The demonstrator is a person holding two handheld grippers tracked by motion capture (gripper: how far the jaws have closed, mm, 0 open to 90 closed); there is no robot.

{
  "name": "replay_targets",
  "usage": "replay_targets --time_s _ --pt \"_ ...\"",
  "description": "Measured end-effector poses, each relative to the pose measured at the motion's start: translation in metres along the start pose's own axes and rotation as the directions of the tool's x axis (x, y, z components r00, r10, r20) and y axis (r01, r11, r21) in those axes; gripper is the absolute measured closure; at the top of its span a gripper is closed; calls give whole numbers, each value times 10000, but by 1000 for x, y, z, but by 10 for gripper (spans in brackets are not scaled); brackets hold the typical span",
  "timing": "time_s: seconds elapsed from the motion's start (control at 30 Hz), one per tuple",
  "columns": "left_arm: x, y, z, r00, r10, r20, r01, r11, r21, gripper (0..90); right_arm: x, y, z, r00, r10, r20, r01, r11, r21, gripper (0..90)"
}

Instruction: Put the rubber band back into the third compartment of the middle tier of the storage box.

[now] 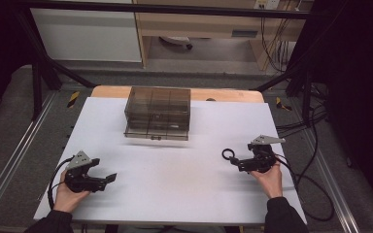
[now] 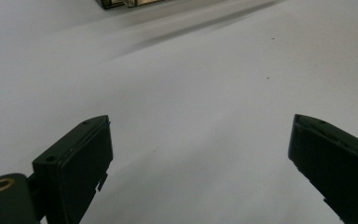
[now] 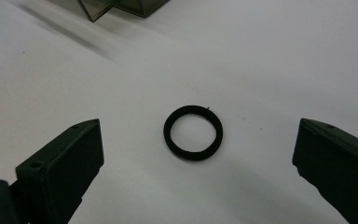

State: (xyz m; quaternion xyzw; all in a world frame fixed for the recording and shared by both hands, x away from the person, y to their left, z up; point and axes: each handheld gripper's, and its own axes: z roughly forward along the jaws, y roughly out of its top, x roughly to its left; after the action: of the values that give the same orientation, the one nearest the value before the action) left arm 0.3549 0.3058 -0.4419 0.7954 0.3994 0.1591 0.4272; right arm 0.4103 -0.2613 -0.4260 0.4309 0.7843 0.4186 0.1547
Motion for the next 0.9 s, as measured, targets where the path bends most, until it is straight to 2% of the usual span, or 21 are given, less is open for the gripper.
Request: replay_targets --time_s 0.27,0.5,0.8,0.9 --pt "0 0 0 10000 32 -3 -32 10000 42 60 -6 6 9 9992 64 392 -71 9998 173 68" --pt "0 0 1 10000 41 -2 -41 10000 68 61 -11 9 19 9993 70 362 -83 9993 357 138" --pt "0 0 1 10000 -11 -5 11 10000 56 61 -15 9 32 9997 74 226 -83 9993 364 278" --pt "0 0 1 10000 -17 -5 17 10000 64 62 -17 7 33 9997 83 226 -89 9996 286 358"
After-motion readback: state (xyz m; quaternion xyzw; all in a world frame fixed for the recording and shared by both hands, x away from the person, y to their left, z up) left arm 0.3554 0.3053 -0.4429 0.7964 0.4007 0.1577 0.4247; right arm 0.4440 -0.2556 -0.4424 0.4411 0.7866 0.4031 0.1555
